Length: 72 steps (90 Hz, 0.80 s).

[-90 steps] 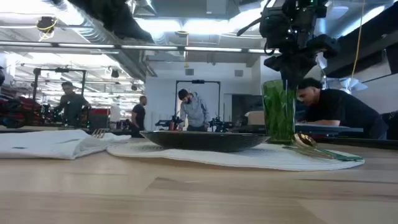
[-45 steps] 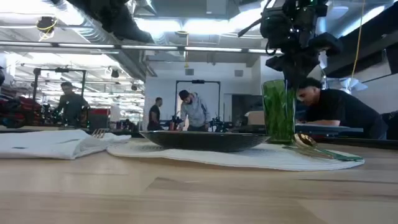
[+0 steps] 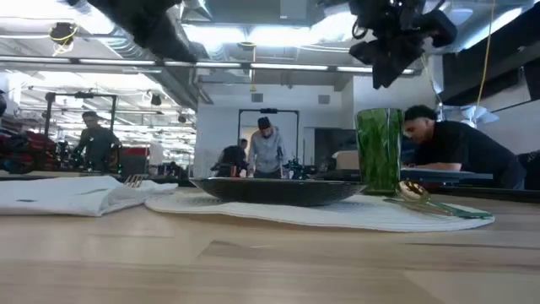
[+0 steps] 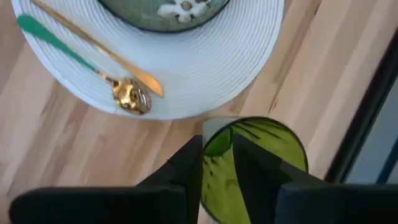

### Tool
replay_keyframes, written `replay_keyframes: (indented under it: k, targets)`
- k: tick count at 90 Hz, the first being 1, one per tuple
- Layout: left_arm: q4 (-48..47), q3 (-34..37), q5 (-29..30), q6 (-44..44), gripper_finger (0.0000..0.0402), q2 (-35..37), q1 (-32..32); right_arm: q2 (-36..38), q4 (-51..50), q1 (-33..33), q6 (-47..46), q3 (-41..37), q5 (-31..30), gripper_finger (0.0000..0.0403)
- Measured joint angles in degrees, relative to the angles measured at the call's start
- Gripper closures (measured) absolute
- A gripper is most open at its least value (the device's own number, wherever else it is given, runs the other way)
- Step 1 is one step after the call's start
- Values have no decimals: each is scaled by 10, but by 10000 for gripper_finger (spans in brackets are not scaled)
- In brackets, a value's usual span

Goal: Set table place
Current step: Adjust the white table napkin

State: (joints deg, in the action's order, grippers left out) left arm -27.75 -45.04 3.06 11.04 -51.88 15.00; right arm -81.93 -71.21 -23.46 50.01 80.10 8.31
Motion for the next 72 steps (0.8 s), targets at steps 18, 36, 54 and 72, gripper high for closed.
replay_keyframes:
  k: [18,36,54,72]
  targets:
    - [-128,0,39,-50,402,0,-18,0,-45,11,2,14,-4,384]
    - [-181,4,65,-124,402,0,-81,20,-53,69,12,20,-11,401]
    - [-193,39,69,-210,402,-2,-134,69,-49,143,-54,20,-33,402]
    - [-182,50,72,-244,402,-28,-179,122,-43,234,-171,20,-84,402]
